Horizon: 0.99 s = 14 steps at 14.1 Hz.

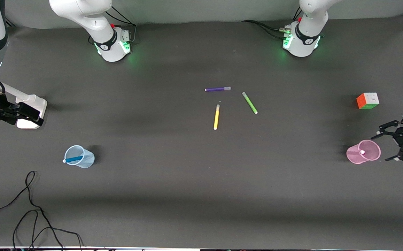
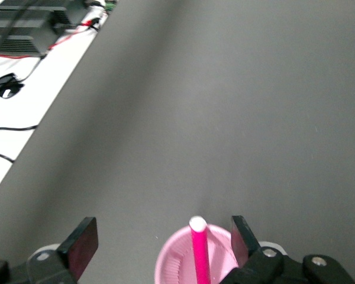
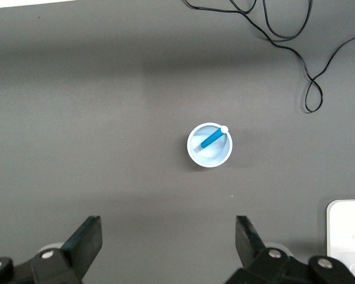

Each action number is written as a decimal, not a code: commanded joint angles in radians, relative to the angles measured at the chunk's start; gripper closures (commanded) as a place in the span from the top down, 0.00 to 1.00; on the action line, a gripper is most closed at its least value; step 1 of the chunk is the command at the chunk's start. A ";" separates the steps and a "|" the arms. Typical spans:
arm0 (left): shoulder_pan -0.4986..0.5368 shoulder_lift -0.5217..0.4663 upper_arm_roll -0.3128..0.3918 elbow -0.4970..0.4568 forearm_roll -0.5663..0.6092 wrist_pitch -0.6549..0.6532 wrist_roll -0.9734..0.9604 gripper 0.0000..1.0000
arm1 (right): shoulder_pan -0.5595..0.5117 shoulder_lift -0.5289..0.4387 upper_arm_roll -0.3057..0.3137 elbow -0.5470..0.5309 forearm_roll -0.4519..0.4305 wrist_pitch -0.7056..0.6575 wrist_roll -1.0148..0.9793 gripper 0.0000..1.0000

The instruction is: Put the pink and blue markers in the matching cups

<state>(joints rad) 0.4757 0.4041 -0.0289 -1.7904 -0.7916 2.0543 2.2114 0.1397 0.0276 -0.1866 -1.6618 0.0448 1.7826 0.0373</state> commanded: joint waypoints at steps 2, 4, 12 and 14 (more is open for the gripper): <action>-0.075 -0.145 0.007 -0.006 0.147 -0.016 -0.386 1.00 | 0.001 -0.014 -0.002 -0.010 -0.020 0.012 -0.022 1.00; -0.113 -0.200 0.007 -0.007 0.225 -0.019 -0.574 1.00 | 0.003 -0.017 -0.002 -0.009 -0.016 0.008 -0.031 1.00; -0.296 -0.358 0.003 -0.009 0.504 -0.115 -1.488 1.00 | -0.003 -0.015 -0.014 -0.010 -0.005 0.015 -0.108 1.00; -0.357 -0.375 0.001 -0.007 0.564 -0.134 -1.683 1.00 | -0.003 -0.009 -0.024 -0.010 -0.002 0.020 -0.116 1.00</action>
<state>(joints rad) 0.1769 0.0676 -0.0406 -1.7768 -0.2891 1.9430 0.7039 0.1378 0.0269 -0.2024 -1.6625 0.0445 1.7886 -0.0436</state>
